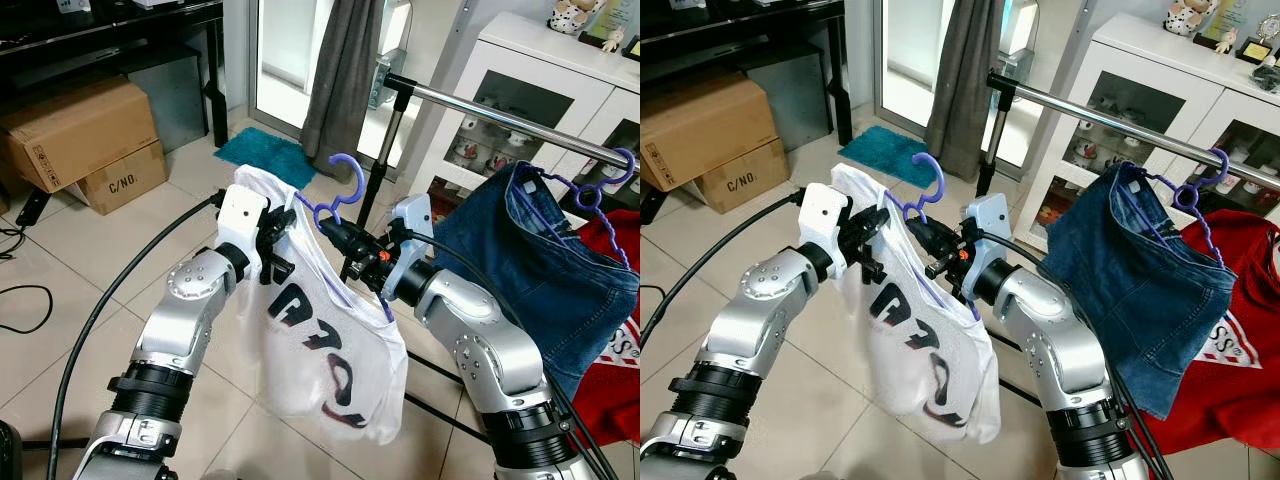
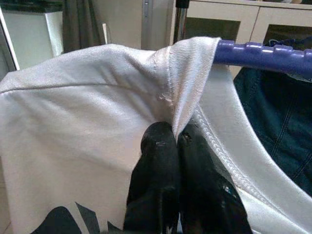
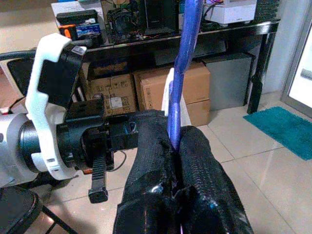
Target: Hang hanger
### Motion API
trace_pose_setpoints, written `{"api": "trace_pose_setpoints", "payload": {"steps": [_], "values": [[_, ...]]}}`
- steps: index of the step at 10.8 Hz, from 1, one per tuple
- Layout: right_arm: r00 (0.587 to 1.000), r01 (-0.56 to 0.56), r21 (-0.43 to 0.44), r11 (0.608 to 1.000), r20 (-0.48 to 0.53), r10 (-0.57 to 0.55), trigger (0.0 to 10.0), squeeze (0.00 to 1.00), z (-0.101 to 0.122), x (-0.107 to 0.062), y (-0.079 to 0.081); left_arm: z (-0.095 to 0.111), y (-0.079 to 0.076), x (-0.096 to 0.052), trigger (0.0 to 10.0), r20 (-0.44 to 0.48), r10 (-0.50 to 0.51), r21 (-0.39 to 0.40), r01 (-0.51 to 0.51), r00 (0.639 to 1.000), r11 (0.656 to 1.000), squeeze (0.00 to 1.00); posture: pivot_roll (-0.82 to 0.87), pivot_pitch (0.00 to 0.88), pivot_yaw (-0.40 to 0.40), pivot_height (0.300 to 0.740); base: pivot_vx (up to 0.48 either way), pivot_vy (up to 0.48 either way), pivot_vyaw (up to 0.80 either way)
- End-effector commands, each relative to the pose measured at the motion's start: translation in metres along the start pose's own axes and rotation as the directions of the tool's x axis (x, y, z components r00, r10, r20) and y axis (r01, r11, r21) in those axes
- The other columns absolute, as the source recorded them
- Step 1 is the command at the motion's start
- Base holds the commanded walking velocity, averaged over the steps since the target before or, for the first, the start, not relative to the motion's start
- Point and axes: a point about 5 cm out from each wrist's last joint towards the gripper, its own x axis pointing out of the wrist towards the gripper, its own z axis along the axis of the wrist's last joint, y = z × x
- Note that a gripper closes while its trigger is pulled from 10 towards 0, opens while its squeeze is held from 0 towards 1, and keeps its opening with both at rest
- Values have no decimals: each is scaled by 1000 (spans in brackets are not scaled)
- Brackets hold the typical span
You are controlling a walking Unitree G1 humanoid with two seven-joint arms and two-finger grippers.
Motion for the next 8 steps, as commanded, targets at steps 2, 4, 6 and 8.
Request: {"api": "trace_pose_setpoints", "payload": {"steps": [2, 4, 6, 8], "values": [[998, -8, -35, 999, 56, 10, 0, 0, 11, -3, 0, -2, 4, 1, 0, -6, 25, -18, -25, 1000, 1000, 0, -48, 0, -126, 740, 0, 0, 0], [993, 42, -118, 992, -102, -55, 0, 0, -7, -5, -8, 4, 7, -3, 0, 37, 10, -30, -9, 999, 1000, 0, -44, 0, -128, 740, 0, 0, 0], [942, 19, -209, 978, -324, -88, 0, 0, -40, -19, -18, 25, 13, -18, 0, 117, -40, -52, 47, 992, 998, 0, -31, 0, -133, 740, 0, 0, 0], [935, 16, -208, 978, -343, -89, 0, 0, -42, -28, -23, 36, 37, -30, 0, 138, 19, -55, -11, 990, 998, 0, -27, 0, -132, 740, 0, 0, 0]]}}
